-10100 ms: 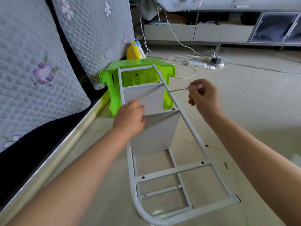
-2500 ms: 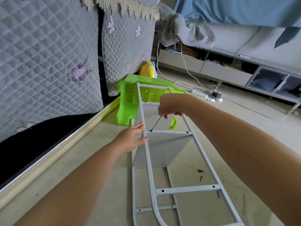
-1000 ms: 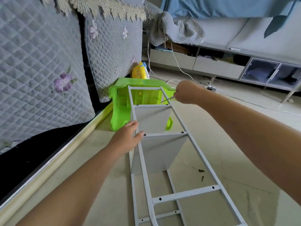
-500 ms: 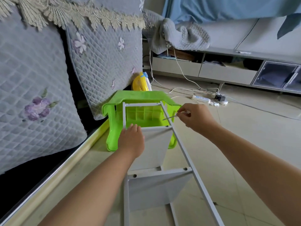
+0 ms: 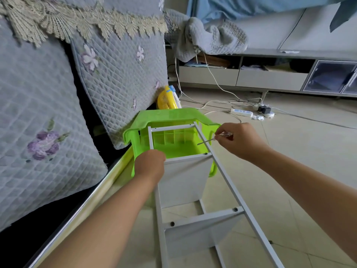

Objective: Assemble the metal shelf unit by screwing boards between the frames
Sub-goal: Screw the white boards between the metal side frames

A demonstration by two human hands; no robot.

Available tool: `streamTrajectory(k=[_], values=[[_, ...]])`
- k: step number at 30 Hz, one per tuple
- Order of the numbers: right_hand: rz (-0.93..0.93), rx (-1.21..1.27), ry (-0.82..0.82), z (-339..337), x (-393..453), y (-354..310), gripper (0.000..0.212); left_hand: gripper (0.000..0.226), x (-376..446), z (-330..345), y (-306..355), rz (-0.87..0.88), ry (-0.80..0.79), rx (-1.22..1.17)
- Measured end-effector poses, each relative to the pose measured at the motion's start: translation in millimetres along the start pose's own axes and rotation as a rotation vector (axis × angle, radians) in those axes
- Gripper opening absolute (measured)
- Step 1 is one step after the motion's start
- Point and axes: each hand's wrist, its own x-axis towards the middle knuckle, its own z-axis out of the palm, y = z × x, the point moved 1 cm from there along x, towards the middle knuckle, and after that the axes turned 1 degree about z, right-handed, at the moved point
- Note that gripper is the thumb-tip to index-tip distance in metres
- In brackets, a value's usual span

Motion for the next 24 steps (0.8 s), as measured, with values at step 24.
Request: streamTrajectory(k=[24], values=[[-0.28, -0.059, -0.271, 43, 35, -73, 0.019, 0.04, -42, 4, -31, 0.198, -0.05, -0.205]])
